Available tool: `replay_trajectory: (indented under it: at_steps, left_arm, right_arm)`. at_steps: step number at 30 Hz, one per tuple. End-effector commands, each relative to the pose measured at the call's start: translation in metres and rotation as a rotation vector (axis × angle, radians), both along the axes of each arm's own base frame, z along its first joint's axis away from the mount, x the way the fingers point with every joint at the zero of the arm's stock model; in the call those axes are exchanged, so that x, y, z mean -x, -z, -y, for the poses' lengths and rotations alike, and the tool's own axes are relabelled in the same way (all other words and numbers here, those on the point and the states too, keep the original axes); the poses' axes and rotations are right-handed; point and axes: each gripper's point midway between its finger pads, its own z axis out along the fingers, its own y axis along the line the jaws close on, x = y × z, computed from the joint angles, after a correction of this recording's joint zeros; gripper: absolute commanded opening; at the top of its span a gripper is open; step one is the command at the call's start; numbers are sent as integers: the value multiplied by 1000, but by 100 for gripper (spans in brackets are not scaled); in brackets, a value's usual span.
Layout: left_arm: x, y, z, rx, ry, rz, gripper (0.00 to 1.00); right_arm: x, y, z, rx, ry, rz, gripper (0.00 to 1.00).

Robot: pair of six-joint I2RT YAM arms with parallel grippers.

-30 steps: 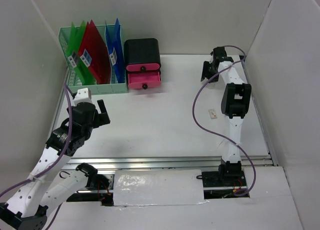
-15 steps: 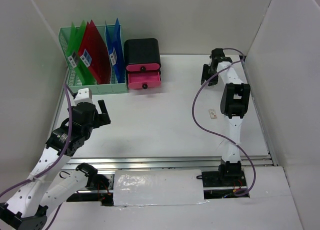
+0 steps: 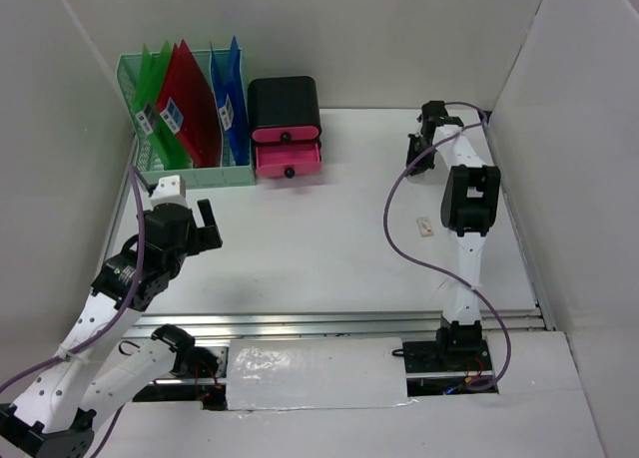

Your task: Organize the desk

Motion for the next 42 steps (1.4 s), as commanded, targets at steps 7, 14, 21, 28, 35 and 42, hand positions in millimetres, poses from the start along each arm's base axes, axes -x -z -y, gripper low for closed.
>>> replay_trajectory:
  at_steps: [7,14,21,28,35,42]
  left_arm:
    - [-7,-12,7,19,42,57,99]
    - [-7,-13,5,16,30,68,100]
    - [-7,-13,4,15,24,69,100]
    - [-6,-15,5,21,35,82,100]
    - [-5,-17,6,27,42,90,100]
    - [-5,-17,7,30,53,91,100]
  right_arm:
    - [40,-222,-205,-591,-481,489,0]
    - [54,-233,-297,-780,-421,473,0]
    - [76,-250,-359,-982,-574,509,0]
    - [57,-225,-366,-953,-589,523,0]
    - [41,-208,-367,-898,-562,518,0]
    - [32,-190,-367,-852,-558,505,3]
